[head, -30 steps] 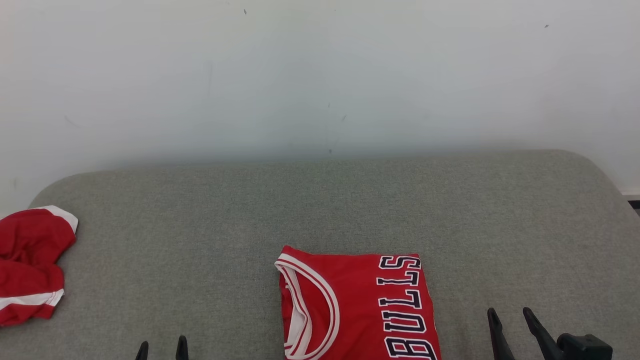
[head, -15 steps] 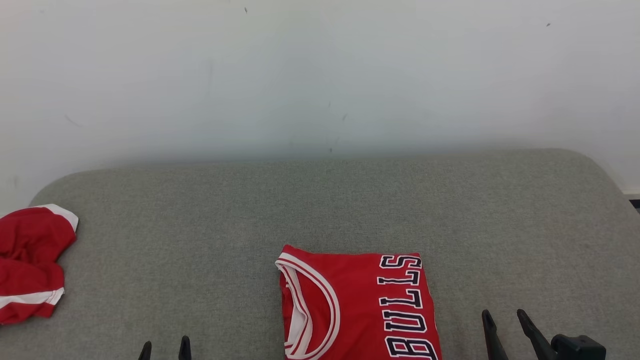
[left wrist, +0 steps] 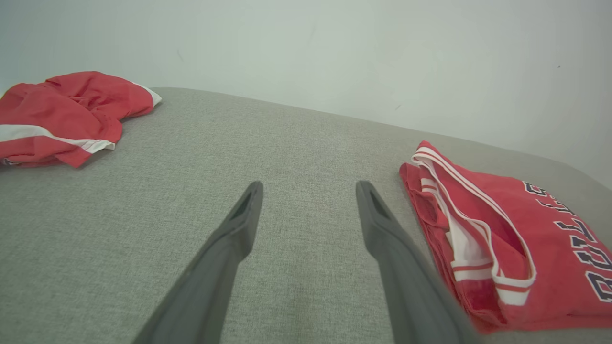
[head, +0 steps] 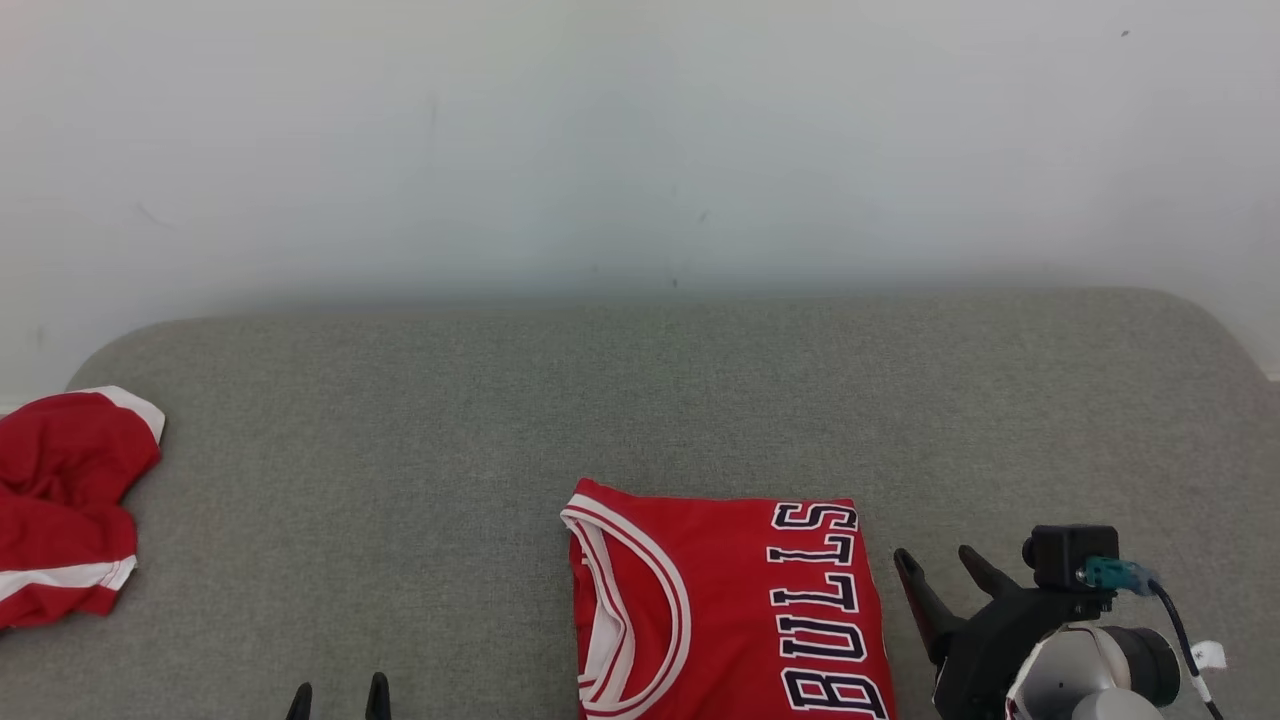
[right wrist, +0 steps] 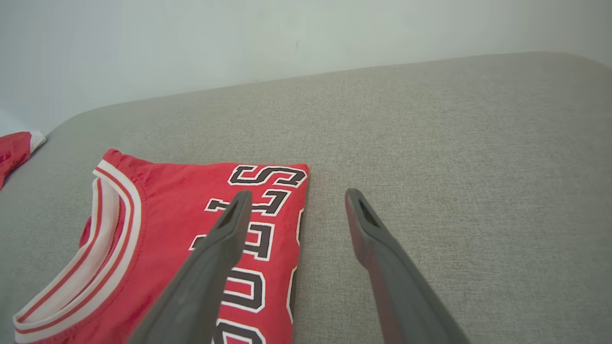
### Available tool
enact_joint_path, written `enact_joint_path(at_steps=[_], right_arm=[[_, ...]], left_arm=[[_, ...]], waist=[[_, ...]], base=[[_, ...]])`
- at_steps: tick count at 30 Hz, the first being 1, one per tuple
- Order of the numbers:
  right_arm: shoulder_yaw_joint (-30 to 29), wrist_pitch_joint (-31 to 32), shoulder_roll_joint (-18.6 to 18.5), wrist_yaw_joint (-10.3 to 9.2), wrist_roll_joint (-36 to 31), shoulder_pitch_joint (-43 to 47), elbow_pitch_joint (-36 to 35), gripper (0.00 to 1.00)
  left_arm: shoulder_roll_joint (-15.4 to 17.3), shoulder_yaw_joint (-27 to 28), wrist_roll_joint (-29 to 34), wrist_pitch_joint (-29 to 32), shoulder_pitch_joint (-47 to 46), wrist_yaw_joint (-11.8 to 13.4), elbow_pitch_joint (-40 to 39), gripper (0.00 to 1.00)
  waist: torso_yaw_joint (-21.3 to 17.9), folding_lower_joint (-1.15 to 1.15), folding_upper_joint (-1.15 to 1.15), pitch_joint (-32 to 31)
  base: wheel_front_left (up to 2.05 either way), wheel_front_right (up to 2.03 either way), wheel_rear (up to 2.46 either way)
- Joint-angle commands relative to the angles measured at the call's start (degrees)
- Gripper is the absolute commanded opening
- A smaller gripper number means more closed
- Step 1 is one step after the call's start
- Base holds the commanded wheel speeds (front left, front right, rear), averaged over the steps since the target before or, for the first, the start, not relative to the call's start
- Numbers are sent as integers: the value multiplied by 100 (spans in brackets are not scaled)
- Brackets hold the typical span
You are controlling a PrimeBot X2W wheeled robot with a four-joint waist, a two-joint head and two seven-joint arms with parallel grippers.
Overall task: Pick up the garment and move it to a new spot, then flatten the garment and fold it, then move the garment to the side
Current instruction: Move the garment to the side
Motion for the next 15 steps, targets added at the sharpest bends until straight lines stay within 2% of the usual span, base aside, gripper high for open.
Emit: enact_joint_path(at_steps=[1, 4, 8, 15], right_arm=[[-4, 307, 9, -13, -13, -131, 122, 100], [51, 1032, 98, -12, -129, -484, 396, 100], [-27, 1561, 95, -12, -332, -641, 739, 100], [-392, 1775, 222, -12, -680, -689, 1175, 100]], left_arm=[[0, -17, -73, -17, -47, -10, 14, 100], [2, -87, -75, -17, -102, -10, 28, 100], [3, -169, -79, -17, -175, -10, 35, 100], [2, -350, -63, -17, -279, -10, 18, 100]], waist=[[63, 0, 0, 41], [208, 0, 0, 118], [428, 0, 0, 209], [796, 0, 0, 373]], base=[[0, 0, 0], [0, 0, 0], [0, 0, 0], [0, 0, 0]])
